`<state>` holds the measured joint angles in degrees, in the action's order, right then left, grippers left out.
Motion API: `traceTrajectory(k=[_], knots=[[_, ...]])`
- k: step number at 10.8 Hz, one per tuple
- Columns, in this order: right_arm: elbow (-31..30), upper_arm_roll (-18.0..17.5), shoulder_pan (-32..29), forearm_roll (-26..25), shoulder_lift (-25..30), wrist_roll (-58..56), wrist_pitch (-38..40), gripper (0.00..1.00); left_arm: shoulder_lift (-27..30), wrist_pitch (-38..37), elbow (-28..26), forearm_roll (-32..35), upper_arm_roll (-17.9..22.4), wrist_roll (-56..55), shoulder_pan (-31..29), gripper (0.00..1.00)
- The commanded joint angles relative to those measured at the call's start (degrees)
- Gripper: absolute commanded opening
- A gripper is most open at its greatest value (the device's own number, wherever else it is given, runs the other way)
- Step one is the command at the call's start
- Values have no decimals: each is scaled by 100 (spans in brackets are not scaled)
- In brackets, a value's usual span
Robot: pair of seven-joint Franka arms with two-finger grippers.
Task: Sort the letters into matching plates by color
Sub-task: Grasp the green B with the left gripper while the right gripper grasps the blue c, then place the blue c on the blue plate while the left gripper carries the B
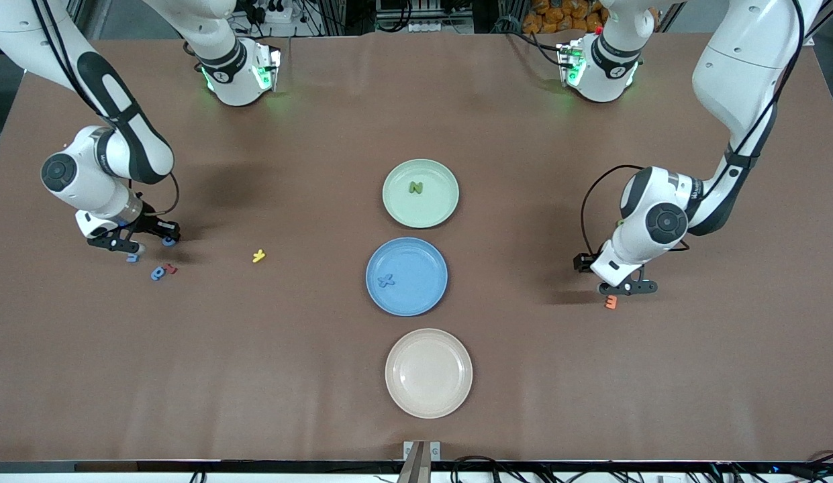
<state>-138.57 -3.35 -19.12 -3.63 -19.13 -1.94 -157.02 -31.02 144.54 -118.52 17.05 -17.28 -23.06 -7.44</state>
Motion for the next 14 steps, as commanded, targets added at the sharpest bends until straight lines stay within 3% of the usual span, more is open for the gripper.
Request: traceTrajectory(k=[1,3,4,6,7,11,14], knots=[[93,-122,-5,-181,128,35,13,24,61,31,-110,70,31,-234,94,76],[548,-148,302,-129,348,428,834,24,61,31,-127,79,31,-217,94,61],[855,-192,521,-120,392,753,1327,24,70,31,-128,79,31,-164,94,48],[1436,-228,1153,-120,349,1710,1814,24,105,22,-136,87,31,-129,94,11],[1612,-228,1556,-33,305,2036,1815,24,122,22,-145,87,31,-120,85,0],[2447,-219,2910,1266,-142,2555,1815,23,447,-22,-180,140,-3,-23,85,0],[3255,-219,3668,1269,-748,3689,1736,23,509,-22,-241,-261,-293,-207,85,0]])
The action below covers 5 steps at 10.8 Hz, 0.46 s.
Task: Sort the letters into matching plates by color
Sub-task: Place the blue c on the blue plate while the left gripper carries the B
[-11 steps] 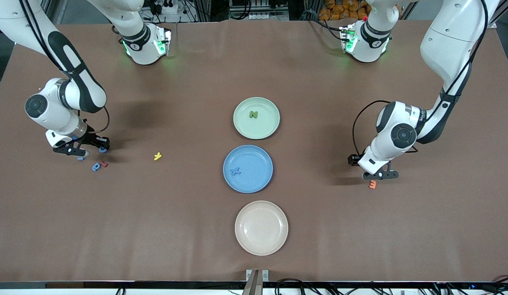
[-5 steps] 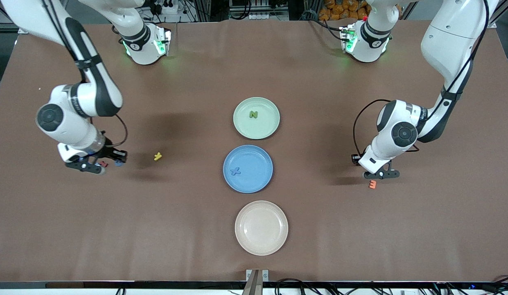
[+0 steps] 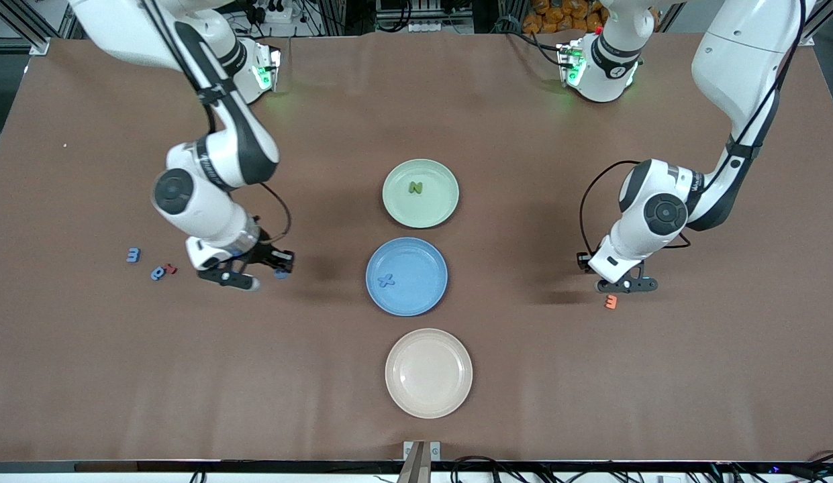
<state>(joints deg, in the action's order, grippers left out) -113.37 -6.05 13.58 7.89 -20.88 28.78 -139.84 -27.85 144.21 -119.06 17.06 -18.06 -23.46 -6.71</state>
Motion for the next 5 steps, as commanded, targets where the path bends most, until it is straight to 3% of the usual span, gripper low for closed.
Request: traceTrajectory(k=[1,3,5], knots=[[1068,51,608,142,-784,855,19,23,209,-16,-196,-560,-337,-176,4,0],[1675,51,986,99,-1267,1435,19,23,323,-138,-214,-1254,-592,-238,12,0],[2203,51,1330,55,-1698,1814,10,22,437,-471,-223,-1477,-1030,-823,-5,0]])
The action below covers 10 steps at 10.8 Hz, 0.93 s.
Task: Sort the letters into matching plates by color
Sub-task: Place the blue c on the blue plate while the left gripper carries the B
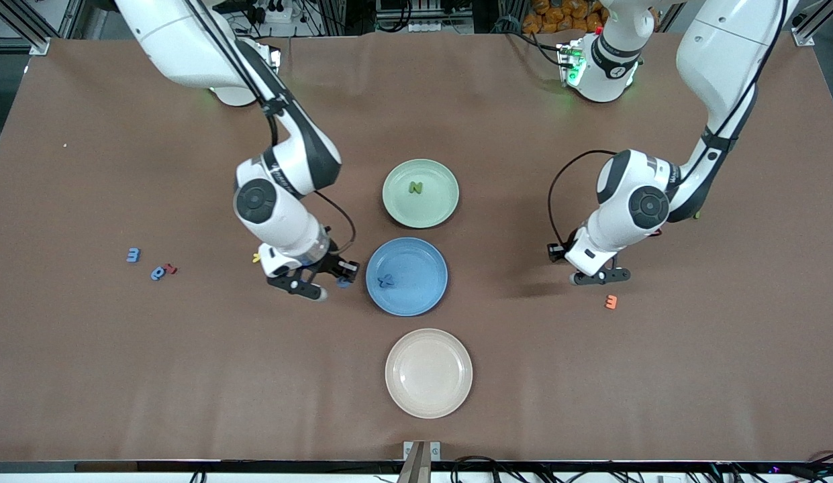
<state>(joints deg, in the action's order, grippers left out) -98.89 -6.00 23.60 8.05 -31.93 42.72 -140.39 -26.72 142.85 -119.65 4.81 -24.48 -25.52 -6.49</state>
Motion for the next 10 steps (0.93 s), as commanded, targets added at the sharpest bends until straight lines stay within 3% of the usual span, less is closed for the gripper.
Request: traceTrajectory(k=[1,4,5,6,10], knots=[[948,47,494,39,-761,604,56,22,378,-458,-164,-252,-617,-978,-36,0],[1047,47,856,-22,-938,965,47,22,274,-513,-173,-366,-1154,-1893,-71,0],[1047,47,882,-14,-929,1010,55,67,221,-512,-173,-584,-1286,-2078,-63,0],[1056,47,874,-22,-921,1106,82,100,211,-512,-164,-778,-1348,-2237,-37,0],[846,117,559,-462,-720,328,326,100,54,-303,-67,-1271,-1613,-3124,323,0]])
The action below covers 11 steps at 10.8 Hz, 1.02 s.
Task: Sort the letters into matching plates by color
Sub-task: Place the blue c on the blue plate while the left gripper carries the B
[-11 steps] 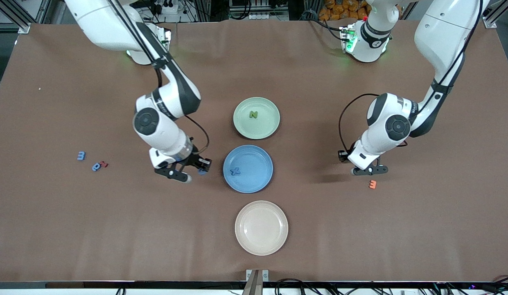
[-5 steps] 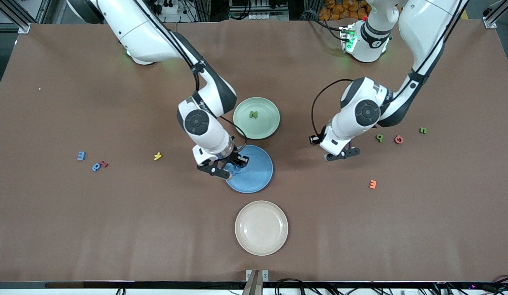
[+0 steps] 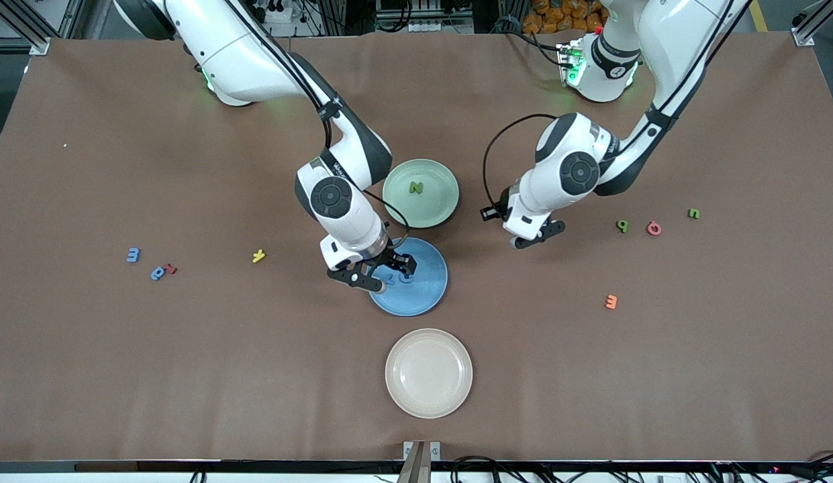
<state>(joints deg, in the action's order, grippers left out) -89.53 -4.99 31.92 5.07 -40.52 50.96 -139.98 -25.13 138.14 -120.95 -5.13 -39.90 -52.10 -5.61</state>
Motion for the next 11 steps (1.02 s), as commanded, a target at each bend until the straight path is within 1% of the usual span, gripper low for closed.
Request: traceTrajectory(k=[1,3,5,7,9,10,11], knots=[[-230,24,-465,-173,289,-943,531,100,-184,361,115,-330,-71,-764,471,0],[-537,33,-1071,-173,605,-1831,892,100,-526,669,352,-296,-54,-1415,946,0],[-1029,33,-1695,-252,1027,-2701,929,100,-712,1037,379,-270,-45,-1837,1272,0],[-1477,42,-2319,-287,1414,-3318,929,100,-983,1424,493,-243,-10,-2250,1684,0],[-1978,42,-2943,-585,1687,-3916,912,100,-1151,1645,529,-16,113,-2384,2010,0],[-2111,42,-3216,-700,1784,-4058,920,100,-1187,1646,529,38,148,-2384,2072,0],[-2199,42,-3462,-709,1846,-4268,912,100,-1187,1646,529,169,149,-2401,2073,34]])
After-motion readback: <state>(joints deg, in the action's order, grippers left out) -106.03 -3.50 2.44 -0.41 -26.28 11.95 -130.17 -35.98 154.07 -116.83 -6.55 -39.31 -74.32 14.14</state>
